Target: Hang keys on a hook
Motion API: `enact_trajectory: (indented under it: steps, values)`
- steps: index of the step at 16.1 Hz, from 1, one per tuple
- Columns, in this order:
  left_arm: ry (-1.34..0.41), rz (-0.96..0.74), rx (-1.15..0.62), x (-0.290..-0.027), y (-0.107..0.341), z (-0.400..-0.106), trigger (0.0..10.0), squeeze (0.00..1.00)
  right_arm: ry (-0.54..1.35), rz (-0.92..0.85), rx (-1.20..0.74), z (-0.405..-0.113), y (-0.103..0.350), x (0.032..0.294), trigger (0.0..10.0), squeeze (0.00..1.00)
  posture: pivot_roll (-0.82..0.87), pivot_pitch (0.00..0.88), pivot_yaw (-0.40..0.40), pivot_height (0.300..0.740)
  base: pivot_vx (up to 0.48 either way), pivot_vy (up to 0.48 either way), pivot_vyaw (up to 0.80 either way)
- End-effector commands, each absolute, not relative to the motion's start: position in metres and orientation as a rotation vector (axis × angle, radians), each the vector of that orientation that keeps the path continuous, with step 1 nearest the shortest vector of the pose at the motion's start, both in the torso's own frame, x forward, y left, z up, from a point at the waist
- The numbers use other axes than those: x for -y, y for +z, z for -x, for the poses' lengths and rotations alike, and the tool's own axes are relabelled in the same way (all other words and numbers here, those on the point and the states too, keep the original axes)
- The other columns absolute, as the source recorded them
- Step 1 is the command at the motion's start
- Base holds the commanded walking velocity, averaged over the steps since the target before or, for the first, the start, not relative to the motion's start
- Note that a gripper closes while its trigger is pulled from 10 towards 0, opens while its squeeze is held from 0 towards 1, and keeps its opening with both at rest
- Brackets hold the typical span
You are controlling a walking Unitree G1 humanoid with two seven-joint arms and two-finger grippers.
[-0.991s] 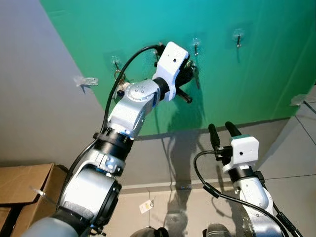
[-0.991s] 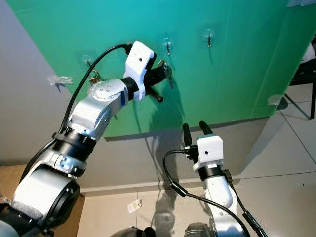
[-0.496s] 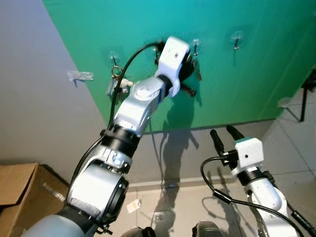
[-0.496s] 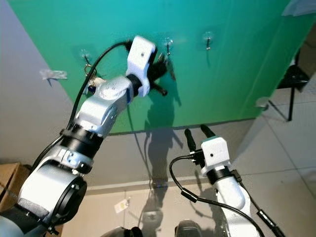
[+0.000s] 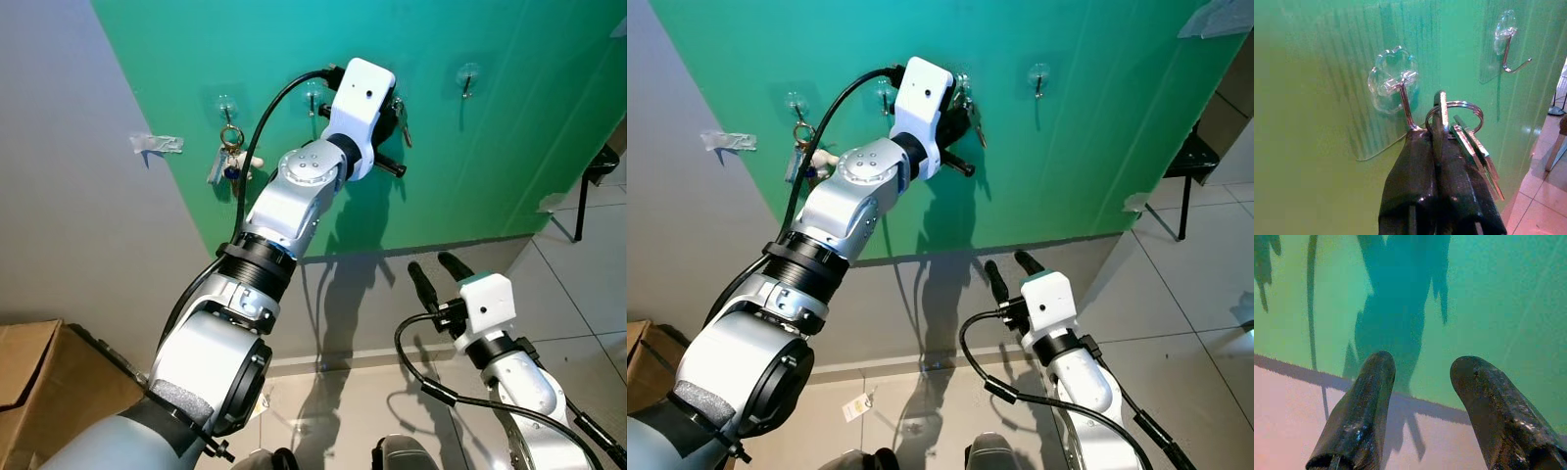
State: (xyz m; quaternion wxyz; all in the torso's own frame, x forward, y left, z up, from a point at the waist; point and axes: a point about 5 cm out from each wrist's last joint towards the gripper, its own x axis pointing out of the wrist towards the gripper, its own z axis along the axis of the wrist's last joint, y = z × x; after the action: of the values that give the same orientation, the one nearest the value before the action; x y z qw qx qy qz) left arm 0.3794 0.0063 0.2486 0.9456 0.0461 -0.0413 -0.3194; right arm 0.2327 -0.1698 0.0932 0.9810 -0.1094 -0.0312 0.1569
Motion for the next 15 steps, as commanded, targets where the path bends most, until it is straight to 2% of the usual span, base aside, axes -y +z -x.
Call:
enact_trajectory:
  steps: [1, 11, 15]
  values:
    - [-0.603, -0.099, 0.102, -0.014, 0.257, -0.383, 10.0, 0.00, 0.332, 0.219, 0.070, -0.235, 0.094, 0.169, 10.0, 0.00, -0.27, 0.025, 0.061, 0.740, 0.000, 0.000, 0.00]
    - [-0.609, -0.091, 0.129, -0.025, 0.257, -0.361, 10.0, 0.00, 0.354, 0.193, 0.055, -0.237, 0.087, 0.164, 10.0, 0.00, -0.25, 0.027, 0.065, 0.740, 0.000, 0.000, 0.00]
    - [-0.639, -0.112, 0.131, -0.021, 0.260, -0.355, 10.0, 0.00, 0.357, 0.187, 0.062, -0.233, 0.090, 0.159, 10.0, 0.00, -0.25, 0.025, 0.076, 0.740, 0.000, 0.000, 0.00]
